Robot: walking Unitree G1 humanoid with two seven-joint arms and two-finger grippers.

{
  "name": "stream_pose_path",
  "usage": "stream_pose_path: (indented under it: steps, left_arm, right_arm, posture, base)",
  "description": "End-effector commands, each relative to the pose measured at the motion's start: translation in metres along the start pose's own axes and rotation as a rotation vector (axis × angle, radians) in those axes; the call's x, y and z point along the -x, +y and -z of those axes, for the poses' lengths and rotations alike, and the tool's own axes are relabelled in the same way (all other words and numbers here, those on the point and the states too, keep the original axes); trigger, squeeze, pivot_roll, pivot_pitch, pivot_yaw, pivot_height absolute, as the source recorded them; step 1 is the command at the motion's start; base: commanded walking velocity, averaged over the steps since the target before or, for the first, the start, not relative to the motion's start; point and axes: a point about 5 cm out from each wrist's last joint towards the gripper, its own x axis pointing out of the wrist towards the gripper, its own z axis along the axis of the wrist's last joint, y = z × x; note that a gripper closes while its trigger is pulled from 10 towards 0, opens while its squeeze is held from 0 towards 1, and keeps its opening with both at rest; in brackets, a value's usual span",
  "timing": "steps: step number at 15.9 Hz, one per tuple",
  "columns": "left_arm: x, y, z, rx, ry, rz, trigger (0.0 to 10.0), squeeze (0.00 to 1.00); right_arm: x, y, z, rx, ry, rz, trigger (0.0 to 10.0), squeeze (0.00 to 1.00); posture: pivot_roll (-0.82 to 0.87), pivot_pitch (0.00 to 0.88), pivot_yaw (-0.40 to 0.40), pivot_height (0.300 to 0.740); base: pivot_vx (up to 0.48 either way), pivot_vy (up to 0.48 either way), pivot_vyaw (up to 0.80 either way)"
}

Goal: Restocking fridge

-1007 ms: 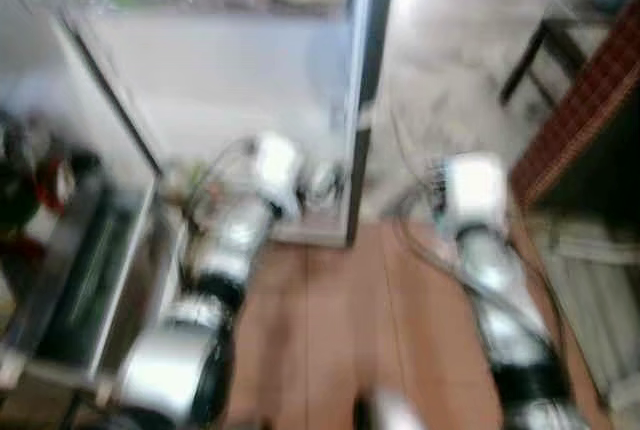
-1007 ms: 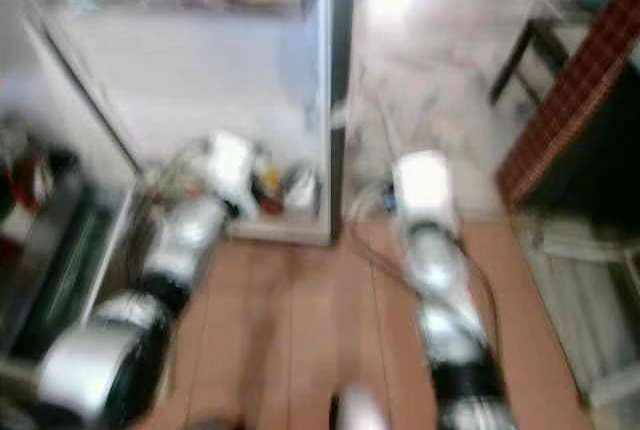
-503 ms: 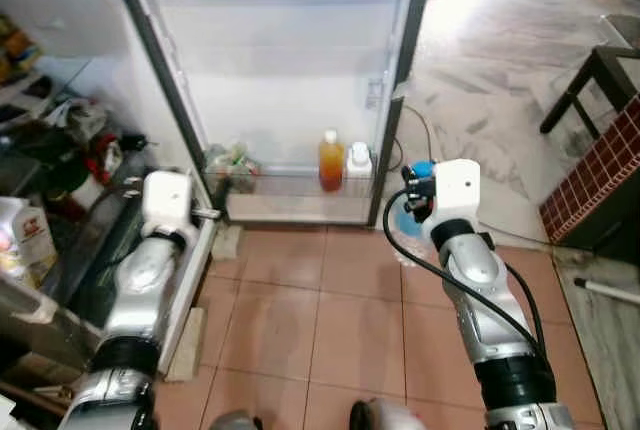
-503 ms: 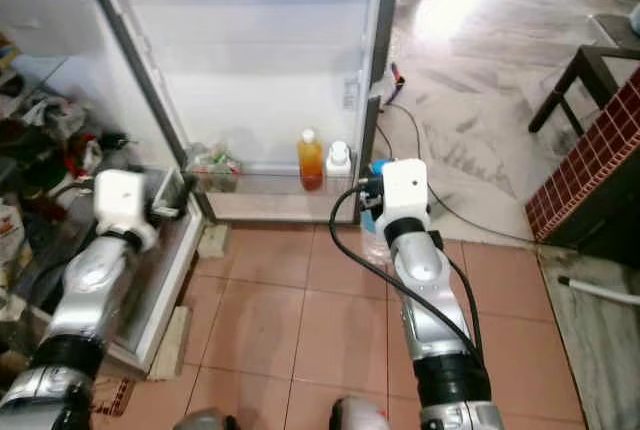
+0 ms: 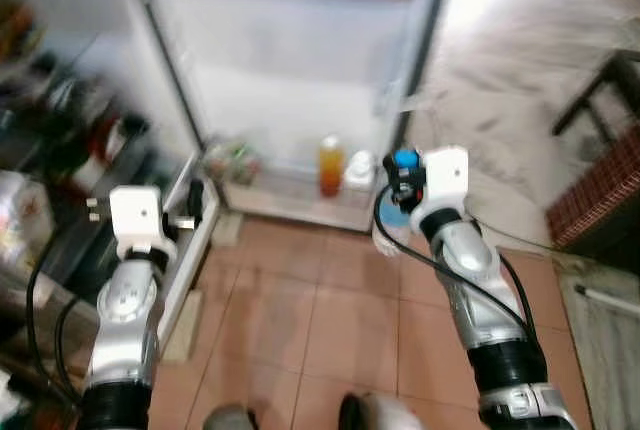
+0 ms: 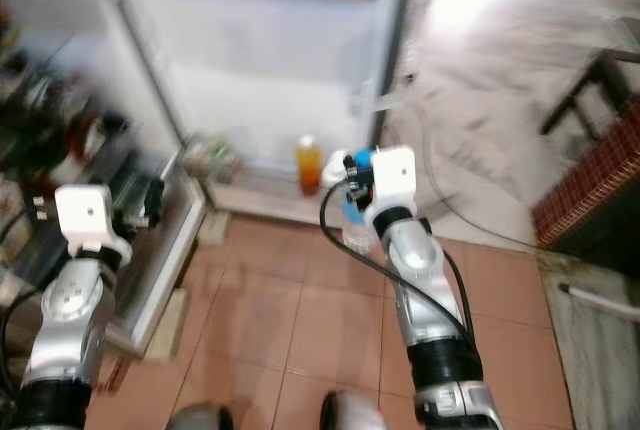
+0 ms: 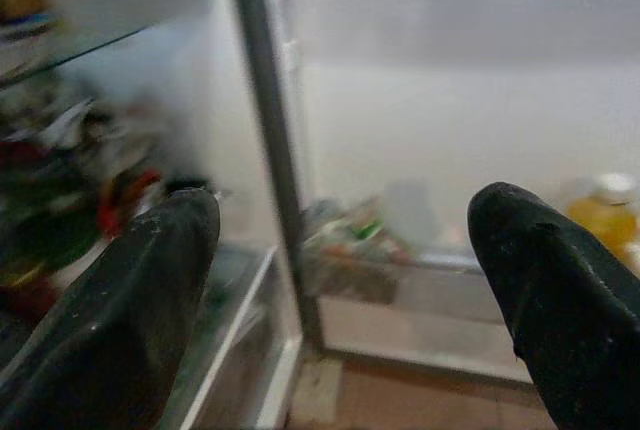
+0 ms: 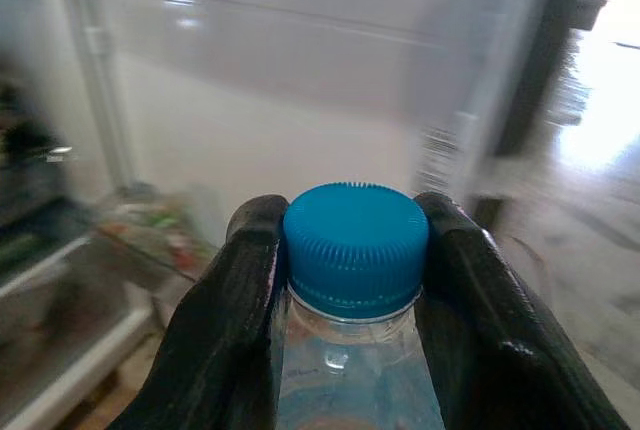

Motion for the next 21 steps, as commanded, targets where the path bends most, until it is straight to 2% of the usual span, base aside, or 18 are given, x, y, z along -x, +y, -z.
stream_pose_path:
  steps: [1,7,10,21]
  left_arm:
    - [0.003,0.002,0.002,-0.010,0.025,-0.015,10.0,0.00]
    - [0.003,-0.001,-0.001,-0.008,0.031,-0.009,10.0,0.00]
    - [0.002,-0.003,-0.001,-0.002,0.034,-0.004,10.0,0.00]
    - [-0.002,-0.009,-0.003,0.004,0.026,0.027,10.0,0.00]
  right_arm:
    - [-0.005,0.005,-0.008,-0.014,-0.042,-0.034,10.0,0.00]
    - [-0.006,0.022,-0.005,-0.052,-0.030,-0.159,10.0,0.00]
    - [-0.006,0.024,-0.005,-0.062,-0.036,-0.179,10.0,0.00]
    - [-0.001,0.024,-0.003,-0.059,-0.046,-0.190,10.0,0.00]
  posture:
    - [0.04,0.036,-0.016,0.740]
    - [0.04,0.043,-0.016,0.740]
    - [0.04,0.046,-0.018,0.740]
    - [0.04,0.046,-0.008,0.740]
  base:
    - [0.000,0.000,0.78]
    - [0.000,0.000,0.73]
    - [0.082,0.000,0.00]
    - [0.438,0.000,0.00]
